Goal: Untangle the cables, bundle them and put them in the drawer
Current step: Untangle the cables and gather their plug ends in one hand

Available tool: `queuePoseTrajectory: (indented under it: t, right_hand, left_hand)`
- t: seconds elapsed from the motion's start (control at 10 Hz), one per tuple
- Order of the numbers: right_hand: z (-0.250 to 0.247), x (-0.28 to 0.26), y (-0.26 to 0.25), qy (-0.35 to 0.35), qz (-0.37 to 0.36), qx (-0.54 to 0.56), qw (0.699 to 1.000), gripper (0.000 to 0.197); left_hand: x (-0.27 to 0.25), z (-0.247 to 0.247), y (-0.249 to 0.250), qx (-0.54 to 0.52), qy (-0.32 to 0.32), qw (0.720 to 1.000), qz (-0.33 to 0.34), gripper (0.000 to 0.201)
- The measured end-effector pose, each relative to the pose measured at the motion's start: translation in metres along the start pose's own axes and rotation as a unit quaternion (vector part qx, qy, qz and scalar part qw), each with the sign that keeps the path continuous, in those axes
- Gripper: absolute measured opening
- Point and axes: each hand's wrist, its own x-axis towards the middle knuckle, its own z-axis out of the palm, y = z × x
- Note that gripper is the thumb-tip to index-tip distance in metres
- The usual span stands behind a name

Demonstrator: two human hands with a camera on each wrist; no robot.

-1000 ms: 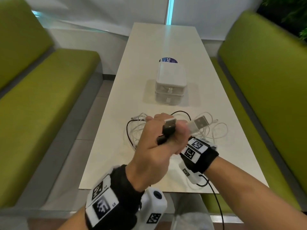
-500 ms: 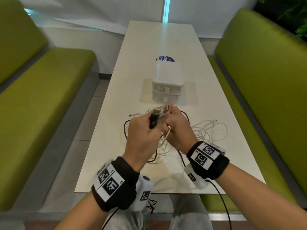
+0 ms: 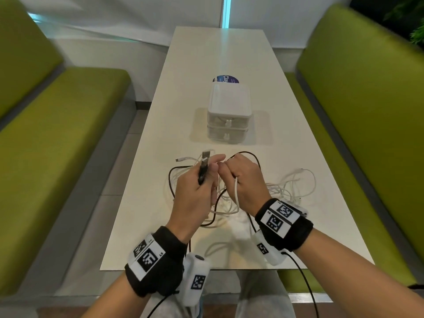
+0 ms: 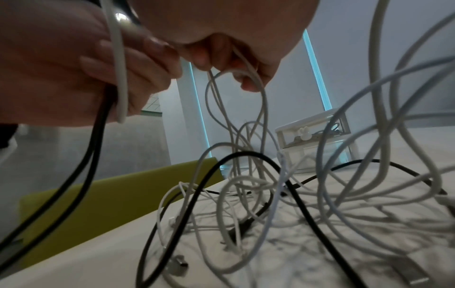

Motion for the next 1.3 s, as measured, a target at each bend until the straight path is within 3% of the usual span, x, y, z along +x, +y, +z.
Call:
queuePoseTrajectory:
  t: [0.1,0.2,0.3,0.4,0.5,0.7,0.8,1.1,1.2,1.3]
  right_hand:
    - [-0.007,-0.003,-0.004,0.023,0.028,0.116,0.993,0.036]
    - [-0.026,-0.012,-0.018,-0.073,-0.044,0.054,0.995,0.032]
    - [-0.031,-0.018,-0.028,-0.200,-0.088,-0.018,0.976,0.036]
    - [-0.025,-0.016,-0.031,-0.233,-0.062,-0.004,0.970,0.035]
    - [-0.014,-0.015,-0.032,-0.240,-0.050,0.034,0.969,0.028]
    - [-0.005,-0.019,-0.034,-0.173,0.015,0.165,0.971,0.021]
    - [-0.004,-0.021,-0.037,-0.148,-0.006,0.196,0.969,0.016]
    - [-0.002,-0.021,-0.024,-0.180,0.045,0.245,0.952,0.009]
    - [-0.002,-0.021,-0.025,-0.159,0.023,0.277,0.947,0.025]
    - [-0.005,-0.022,-0.026,-0.161,0.015,0.286,0.945,0.026]
  left_hand:
    - [0.003,-0.005,-0.004,-0.042,0.009,0.998,-0.035,0.032]
    - [0.005,-0.008,-0.004,-0.067,0.006,0.996,-0.054,0.031]
    - [0.007,-0.009,0.001,-0.104,0.031,0.993,-0.053,0.032]
    - [0.008,-0.008,0.005,-0.100,0.047,0.993,-0.037,0.043]
    - [0.007,-0.009,0.007,-0.101,0.039,0.993,-0.044,0.048]
    - [0.006,-0.010,0.010,-0.103,0.033,0.993,-0.052,0.053]
    - [0.007,-0.010,0.009,-0.100,0.041,0.991,-0.075,0.051]
    - [0.005,-0.018,-0.001,-0.055,-0.029,0.996,-0.069,0.018]
    - [-0.002,-0.019,-0.004,-0.035,-0.074,0.994,-0.066,0.039]
    - [-0.005,-0.019,-0.006,-0.022,-0.075,0.995,-0.059,0.056]
